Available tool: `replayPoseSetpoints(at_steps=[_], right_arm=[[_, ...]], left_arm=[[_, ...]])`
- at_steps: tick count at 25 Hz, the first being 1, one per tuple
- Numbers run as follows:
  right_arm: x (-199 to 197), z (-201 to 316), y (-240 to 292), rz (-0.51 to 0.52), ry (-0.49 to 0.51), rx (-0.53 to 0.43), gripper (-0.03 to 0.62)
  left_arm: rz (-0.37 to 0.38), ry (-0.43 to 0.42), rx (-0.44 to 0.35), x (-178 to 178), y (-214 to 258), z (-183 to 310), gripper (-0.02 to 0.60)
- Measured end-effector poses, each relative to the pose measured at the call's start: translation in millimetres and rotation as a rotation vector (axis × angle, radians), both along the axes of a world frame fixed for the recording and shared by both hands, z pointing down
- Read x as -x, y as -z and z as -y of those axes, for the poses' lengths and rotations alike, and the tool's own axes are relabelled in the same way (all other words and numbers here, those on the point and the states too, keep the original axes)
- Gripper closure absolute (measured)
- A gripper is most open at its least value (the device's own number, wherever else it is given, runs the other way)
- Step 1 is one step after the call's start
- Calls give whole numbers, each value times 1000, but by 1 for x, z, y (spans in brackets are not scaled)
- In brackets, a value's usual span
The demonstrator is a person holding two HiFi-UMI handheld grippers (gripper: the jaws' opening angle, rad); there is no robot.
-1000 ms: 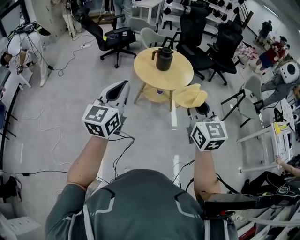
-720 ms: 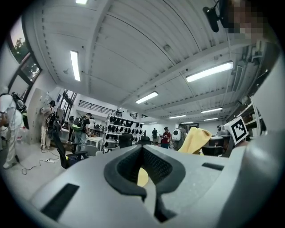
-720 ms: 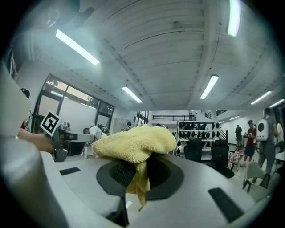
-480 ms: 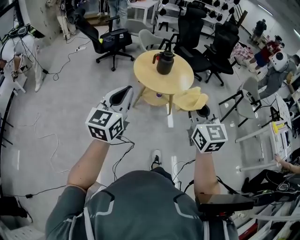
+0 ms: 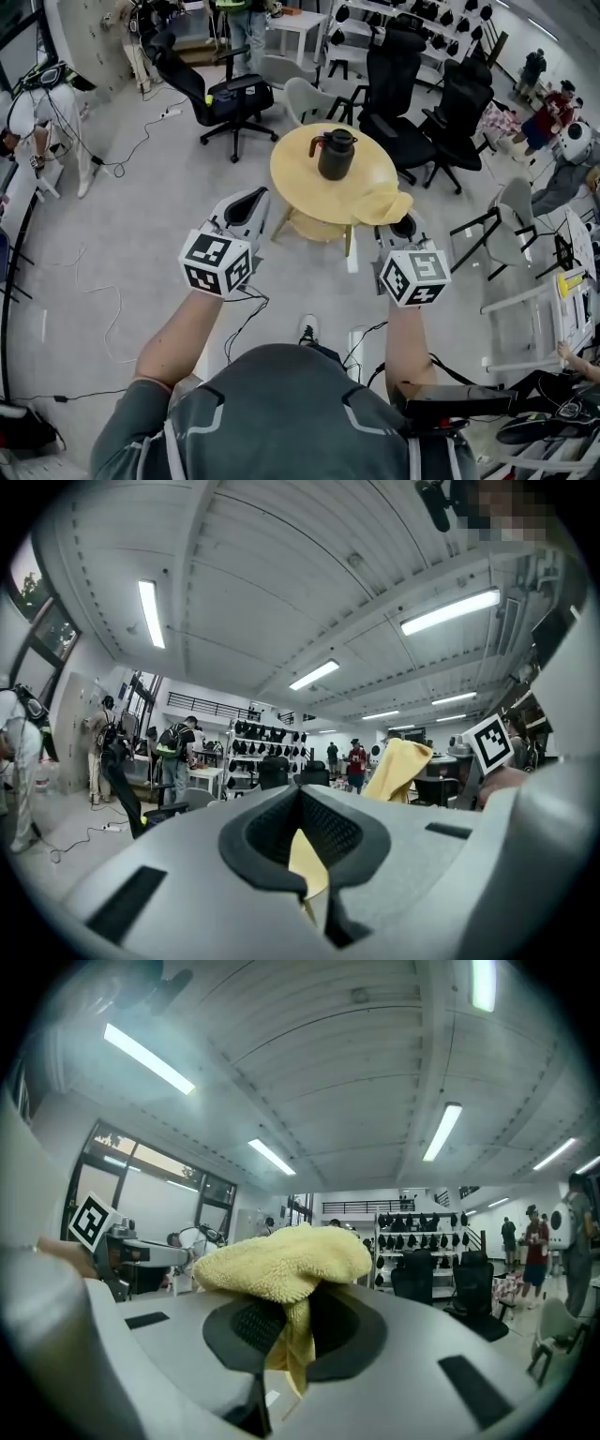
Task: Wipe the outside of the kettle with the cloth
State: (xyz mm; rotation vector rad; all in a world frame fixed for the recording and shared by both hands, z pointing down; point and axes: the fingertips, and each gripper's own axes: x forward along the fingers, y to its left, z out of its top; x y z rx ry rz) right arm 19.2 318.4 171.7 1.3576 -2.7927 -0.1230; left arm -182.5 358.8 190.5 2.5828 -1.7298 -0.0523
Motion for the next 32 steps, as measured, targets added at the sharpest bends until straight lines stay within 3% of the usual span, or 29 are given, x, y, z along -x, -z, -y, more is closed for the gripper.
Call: replayPoseSetpoints(at_steps=[10,18,26,32], right_arm=[[-39,144,-8,-7,22,6,533],[-53,220,-27,-5,12,47,533],[-24,252,-42,-21,-45,71,533],[7,304,-33,-12,-116,61,533]], left_arm=[[20,7,31,-41,-7,146,572],[54,-11,110,-57,-32,229,572],[50,-102,133,-48,-57,290,572],[61,-182,123,-25,-59,360,572]])
